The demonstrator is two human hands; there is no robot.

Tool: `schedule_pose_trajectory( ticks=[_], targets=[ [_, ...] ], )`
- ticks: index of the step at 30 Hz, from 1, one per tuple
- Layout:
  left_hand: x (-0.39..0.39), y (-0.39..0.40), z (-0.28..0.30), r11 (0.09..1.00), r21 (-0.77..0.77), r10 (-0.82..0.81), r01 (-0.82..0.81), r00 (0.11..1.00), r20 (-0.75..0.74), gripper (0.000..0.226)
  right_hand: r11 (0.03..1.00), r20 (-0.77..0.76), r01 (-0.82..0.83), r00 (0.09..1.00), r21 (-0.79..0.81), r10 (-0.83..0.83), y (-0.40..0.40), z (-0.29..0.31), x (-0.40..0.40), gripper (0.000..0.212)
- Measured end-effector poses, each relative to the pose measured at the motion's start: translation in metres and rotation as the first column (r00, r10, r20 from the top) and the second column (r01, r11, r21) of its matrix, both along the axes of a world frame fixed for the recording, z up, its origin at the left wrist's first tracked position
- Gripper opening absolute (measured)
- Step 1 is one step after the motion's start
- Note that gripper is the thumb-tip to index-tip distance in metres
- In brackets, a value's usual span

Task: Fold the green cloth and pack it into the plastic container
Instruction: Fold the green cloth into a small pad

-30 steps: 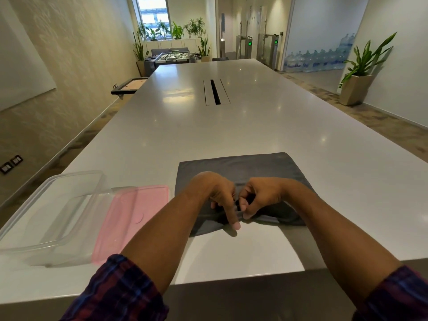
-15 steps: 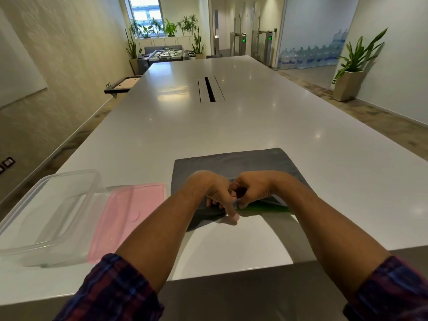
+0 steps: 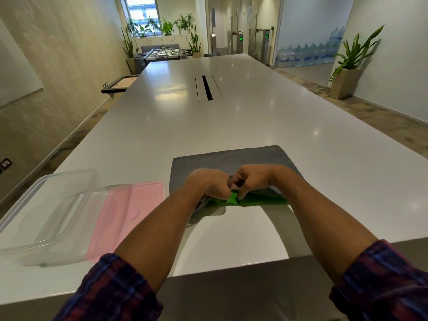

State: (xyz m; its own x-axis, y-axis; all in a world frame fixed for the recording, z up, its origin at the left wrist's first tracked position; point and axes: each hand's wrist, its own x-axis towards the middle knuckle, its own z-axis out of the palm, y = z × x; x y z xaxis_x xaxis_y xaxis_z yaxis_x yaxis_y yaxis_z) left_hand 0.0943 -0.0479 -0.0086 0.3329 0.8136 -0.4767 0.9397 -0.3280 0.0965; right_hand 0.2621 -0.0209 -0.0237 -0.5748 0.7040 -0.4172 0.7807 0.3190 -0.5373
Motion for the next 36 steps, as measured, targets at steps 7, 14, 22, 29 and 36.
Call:
schedule_pose_trajectory(
  ticks=[7, 14, 22, 29, 36],
  targets=[
    [-0.016, 0.002, 0.002, 0.999, -0.039, 0.000, -0.003, 0.997, -0.083, 0.030, 0.998, -0.073, 0.067, 0.995, 0.002, -0.067, -0.001, 0.001, 0.009, 0.015],
    [-0.035, 0.008, 0.010, 1.000, -0.005, 0.004, -0.005, 0.998, -0.061, 0.007, 0.996, 0.023, 0.091, 0.996, -0.015, -0.091, 0.006, 0.008, 0.035, 0.015],
    [-0.064, 0.023, 0.019, 0.997, 0.081, -0.011, 0.013, 1.000, -0.025, 0.015, 0.976, -0.087, 0.215, 0.973, 0.020, -0.213, 0.017, 0.011, 0.083, 0.006],
    [-0.099, 0.042, 0.014, 0.972, 0.143, 0.129, -0.188, 0.930, 0.345, 0.026, 0.981, 0.028, 0.186, 0.982, -0.050, -0.185, 0.024, 0.022, 0.116, 0.018],
    [-0.122, 0.054, 0.001, 0.911, 0.116, 0.249, -0.396, 0.751, 0.612, 0.012, 0.874, -0.358, 0.477, 0.835, 0.093, -0.418, 0.038, 0.021, 0.133, 0.012]
  ],
)
